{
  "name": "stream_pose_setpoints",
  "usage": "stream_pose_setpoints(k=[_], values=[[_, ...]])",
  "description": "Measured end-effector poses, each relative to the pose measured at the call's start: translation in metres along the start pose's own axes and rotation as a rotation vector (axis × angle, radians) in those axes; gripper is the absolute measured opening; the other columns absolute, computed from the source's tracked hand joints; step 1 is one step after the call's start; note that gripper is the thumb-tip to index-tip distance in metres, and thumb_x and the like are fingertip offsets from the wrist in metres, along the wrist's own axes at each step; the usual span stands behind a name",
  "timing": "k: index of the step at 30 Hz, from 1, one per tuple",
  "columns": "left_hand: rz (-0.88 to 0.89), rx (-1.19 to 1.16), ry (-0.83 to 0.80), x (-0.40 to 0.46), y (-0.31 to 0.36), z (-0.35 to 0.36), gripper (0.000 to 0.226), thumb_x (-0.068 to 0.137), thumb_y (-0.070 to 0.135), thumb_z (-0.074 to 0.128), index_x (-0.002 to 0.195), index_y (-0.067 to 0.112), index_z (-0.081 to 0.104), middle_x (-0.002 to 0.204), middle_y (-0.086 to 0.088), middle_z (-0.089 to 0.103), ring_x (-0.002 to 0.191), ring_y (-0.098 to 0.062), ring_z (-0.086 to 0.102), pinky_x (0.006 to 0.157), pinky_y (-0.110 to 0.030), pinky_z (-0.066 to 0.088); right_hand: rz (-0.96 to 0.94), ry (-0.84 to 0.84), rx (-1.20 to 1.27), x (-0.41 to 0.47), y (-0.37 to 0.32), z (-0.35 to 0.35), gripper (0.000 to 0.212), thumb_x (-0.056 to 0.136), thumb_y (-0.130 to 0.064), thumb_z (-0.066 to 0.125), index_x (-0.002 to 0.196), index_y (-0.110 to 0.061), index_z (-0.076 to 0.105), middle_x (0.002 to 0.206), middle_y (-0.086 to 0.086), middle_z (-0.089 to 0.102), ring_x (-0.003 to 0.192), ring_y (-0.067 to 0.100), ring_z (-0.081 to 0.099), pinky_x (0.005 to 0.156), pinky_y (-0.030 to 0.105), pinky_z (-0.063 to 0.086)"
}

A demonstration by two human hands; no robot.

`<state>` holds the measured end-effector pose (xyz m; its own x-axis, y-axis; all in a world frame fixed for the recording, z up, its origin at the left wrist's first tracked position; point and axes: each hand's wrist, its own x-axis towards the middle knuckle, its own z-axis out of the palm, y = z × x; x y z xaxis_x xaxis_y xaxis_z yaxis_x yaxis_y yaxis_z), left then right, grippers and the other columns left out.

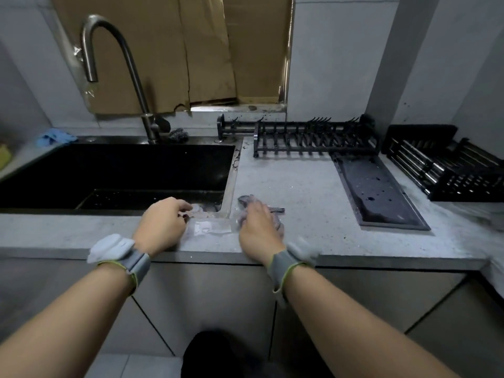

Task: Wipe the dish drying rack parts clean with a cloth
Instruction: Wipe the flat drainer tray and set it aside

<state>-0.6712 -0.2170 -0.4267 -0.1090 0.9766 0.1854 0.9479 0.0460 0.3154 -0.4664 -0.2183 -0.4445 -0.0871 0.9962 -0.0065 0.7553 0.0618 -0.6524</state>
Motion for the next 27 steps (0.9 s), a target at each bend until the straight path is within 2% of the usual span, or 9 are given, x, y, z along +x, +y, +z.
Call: stream_pose_setpoints(k=[5, 8, 11, 13, 15, 17, 19, 22, 27], values=[[-0.282, 0.224, 0.018, -0.018, -0.055, -0.013, 0.035, 0.098, 0.03, 0.044, 0.127, 0.035, 0.062, 0.136, -0.003, 0.052, 0.124, -0.033, 0.043, 0.098, -0.047, 0.04, 0.01, -0.055, 0.088, 0.011, -0.092, 0.076, 0.048, 0.087, -0.011, 0.051, 0.134, -0.014, 0.046, 0.143, 0.004, 0.037, 0.14, 0.023, 0.025, 0.116, 0.053, 0.016], [-0.275, 0.213, 0.037, -0.018, -0.072, -0.016, 0.034, 0.099, 0.032, 0.045, 0.127, 0.037, 0.064, 0.132, -0.004, 0.056, 0.122, -0.033, 0.048, 0.094, -0.045, 0.044, -0.028, -0.079, 0.119, 0.026, -0.13, 0.097, 0.039, 0.09, -0.016, 0.054, 0.129, -0.016, 0.054, 0.134, 0.007, 0.052, 0.13, 0.028, 0.038, 0.111, 0.045, 0.029], [-0.267, 0.203, 0.017, -0.017, -0.08, -0.022, 0.037, 0.091, 0.026, 0.051, 0.124, 0.033, 0.065, 0.125, -0.005, 0.062, 0.115, -0.033, 0.054, 0.087, -0.04, 0.048, -0.077, -0.264, 0.301, 0.049, -0.153, 0.106, 0.025, 0.088, -0.012, 0.057, 0.108, -0.016, 0.072, 0.117, 0.011, 0.068, 0.117, 0.031, 0.053, 0.105, 0.039, 0.043], [-0.26, 0.199, 0.026, -0.019, -0.084, -0.024, 0.04, 0.088, 0.02, 0.05, 0.125, 0.031, 0.062, 0.125, -0.004, 0.064, 0.115, -0.032, 0.056, 0.085, -0.039, 0.048, -0.05, -0.376, 0.564, 0.061, -0.158, 0.1, 0.021, 0.08, 0.001, 0.06, 0.095, -0.003, 0.074, 0.088, 0.007, 0.075, 0.09, 0.021, 0.069, 0.089, 0.036, 0.057], [-0.239, 0.18, 0.038, -0.022, -0.084, -0.023, 0.04, 0.089, 0.016, 0.049, 0.124, 0.03, 0.063, 0.125, -0.003, 0.065, 0.115, -0.031, 0.057, 0.086, -0.038, 0.047, -0.059, -0.397, 0.728, 0.069, -0.156, 0.08, 0.021, 0.085, 0.015, 0.053, 0.102, 0.015, 0.066, 0.061, -0.001, 0.069, 0.058, 0.006, 0.067, 0.07, 0.027, 0.06], [-0.239, 0.141, 0.052, -0.02, -0.091, -0.028, 0.036, 0.089, 0.013, 0.05, 0.118, 0.027, 0.066, 0.12, -0.005, 0.068, 0.112, -0.032, 0.06, 0.086, -0.037, 0.048, -0.159, -0.332, 0.75, 0.076, -0.157, 0.056, 0.021, 0.088, 0.019, 0.049, 0.104, 0.023, 0.061, 0.062, 0.001, 0.065, 0.048, -0.001, 0.063, 0.061, 0.019, 0.058], [-0.238, 0.101, 0.059, -0.016, -0.097, -0.032, 0.033, 0.088, 0.012, 0.049, 0.111, 0.025, 0.069, 0.117, -0.005, 0.069, 0.109, -0.03, 0.061, 0.087, -0.037, 0.05, -0.259, -0.277, 0.7, 0.082, -0.152, 0.032, 0.017, 0.087, 0.018, 0.052, 0.098, 0.017, 0.065, 0.07, 0.004, 0.065, 0.053, -0.003, 0.063, 0.055, 0.012, 0.05], [-0.261, 0.115, 0.102, -0.013, -0.106, -0.038, 0.038, 0.088, 0.011, 0.047, 0.112, 0.026, 0.071, 0.118, -0.002, 0.069, 0.113, -0.027, 0.058, 0.092, -0.04, 0.051, -0.373, -0.197, 0.511, 0.095, -0.15, 0.019, 0.035, 0.08, 0.013, 0.048, 0.088, -0.009, 0.073, 0.088, 0.009, 0.071, 0.075, 0.016, 0.067, 0.064, 0.029, 0.054], [-0.297, 0.027, 0.211, -0.007, -0.102, -0.048, 0.043, 0.088, 0.007, 0.044, 0.122, 0.023, 0.067, 0.119, -0.005, 0.068, 0.115, -0.028, 0.061, 0.096, -0.04, 0.05, -0.543, -0.232, 0.342, 0.072, -0.147, 0.037, 0.026, 0.088, -0.003, 0.056, 0.087, -0.026, 0.07, 0.082, -0.006, 0.07, 0.069, 0.006, 0.063, 0.06, 0.018, 0.051]])
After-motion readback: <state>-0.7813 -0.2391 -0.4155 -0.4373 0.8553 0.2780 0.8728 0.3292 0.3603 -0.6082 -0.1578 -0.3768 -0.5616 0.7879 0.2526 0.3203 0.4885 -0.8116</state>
